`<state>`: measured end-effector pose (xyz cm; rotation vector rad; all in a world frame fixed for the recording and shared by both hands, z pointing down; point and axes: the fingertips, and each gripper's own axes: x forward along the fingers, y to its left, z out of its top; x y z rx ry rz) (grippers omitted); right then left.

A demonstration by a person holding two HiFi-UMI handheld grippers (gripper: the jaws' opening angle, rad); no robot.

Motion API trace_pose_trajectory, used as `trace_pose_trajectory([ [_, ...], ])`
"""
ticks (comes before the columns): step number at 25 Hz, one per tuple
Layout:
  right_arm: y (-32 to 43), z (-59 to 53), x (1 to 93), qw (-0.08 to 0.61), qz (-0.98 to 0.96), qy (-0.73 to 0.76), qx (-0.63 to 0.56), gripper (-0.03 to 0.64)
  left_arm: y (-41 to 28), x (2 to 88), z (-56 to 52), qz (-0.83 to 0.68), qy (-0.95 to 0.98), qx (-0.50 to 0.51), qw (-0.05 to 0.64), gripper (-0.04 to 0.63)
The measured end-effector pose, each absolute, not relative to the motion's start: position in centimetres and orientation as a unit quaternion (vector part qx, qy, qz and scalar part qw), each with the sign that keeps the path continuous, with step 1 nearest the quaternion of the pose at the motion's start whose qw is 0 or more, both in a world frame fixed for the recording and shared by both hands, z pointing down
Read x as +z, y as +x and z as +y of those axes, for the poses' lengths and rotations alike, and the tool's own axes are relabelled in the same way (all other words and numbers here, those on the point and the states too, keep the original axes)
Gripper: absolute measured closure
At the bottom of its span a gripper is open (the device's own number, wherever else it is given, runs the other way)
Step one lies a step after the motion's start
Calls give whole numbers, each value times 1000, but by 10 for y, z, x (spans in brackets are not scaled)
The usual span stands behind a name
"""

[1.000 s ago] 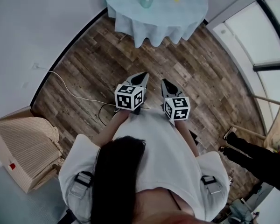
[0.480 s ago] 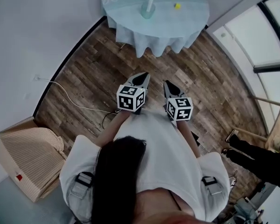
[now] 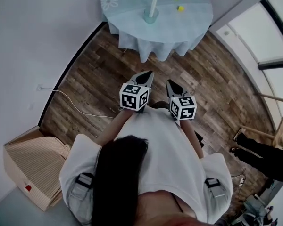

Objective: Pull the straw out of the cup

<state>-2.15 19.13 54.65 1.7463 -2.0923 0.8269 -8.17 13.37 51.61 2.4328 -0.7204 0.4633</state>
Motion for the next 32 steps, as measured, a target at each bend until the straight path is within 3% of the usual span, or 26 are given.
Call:
trace_pose_trajectory([
  [32,-23,150,546,148,-746,575,301,580,-86,515,91,-295,897,147,296,584],
])
